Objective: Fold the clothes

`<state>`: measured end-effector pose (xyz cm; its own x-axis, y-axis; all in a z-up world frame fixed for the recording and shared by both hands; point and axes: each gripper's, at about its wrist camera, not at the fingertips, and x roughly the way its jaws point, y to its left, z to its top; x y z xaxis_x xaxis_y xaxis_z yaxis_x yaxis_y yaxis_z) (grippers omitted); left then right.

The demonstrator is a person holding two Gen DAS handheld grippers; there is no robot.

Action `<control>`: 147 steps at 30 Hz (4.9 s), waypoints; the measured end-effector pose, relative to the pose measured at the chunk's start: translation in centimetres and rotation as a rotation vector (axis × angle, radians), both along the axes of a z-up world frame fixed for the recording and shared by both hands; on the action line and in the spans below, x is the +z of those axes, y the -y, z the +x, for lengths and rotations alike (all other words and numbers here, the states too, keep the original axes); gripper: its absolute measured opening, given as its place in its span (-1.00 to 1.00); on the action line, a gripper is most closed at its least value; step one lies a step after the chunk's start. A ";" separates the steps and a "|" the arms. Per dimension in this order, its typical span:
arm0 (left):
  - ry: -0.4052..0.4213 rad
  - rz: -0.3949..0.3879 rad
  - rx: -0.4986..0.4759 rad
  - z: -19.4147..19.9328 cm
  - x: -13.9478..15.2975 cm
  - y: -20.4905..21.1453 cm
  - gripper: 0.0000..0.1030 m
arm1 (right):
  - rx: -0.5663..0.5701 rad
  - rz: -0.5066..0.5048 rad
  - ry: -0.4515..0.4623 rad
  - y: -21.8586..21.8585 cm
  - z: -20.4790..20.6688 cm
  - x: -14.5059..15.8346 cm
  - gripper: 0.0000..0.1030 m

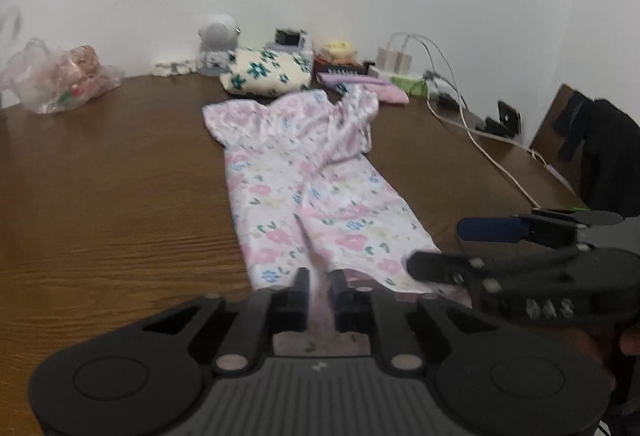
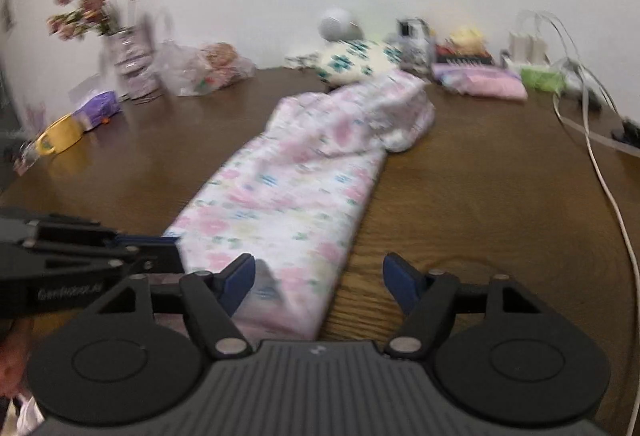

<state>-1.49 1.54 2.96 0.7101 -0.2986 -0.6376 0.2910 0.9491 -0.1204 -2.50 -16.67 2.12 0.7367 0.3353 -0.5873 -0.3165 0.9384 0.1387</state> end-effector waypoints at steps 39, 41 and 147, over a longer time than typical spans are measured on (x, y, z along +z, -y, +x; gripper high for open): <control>0.040 0.243 -0.369 0.1 0.7 14.0 0.23 | -0.467 0.353 -0.118 10.7 -0.3 -1.2 -0.67; 0.041 0.267 -0.394 -0.1 0.1 15.1 0.23 | -0.453 0.357 -0.115 10.7 -0.4 -1.2 -0.67; -0.084 0.411 -0.160 13.7 -0.5 5.0 -0.50 | -0.171 0.009 -0.060 2.6 -0.1 -1.5 -0.02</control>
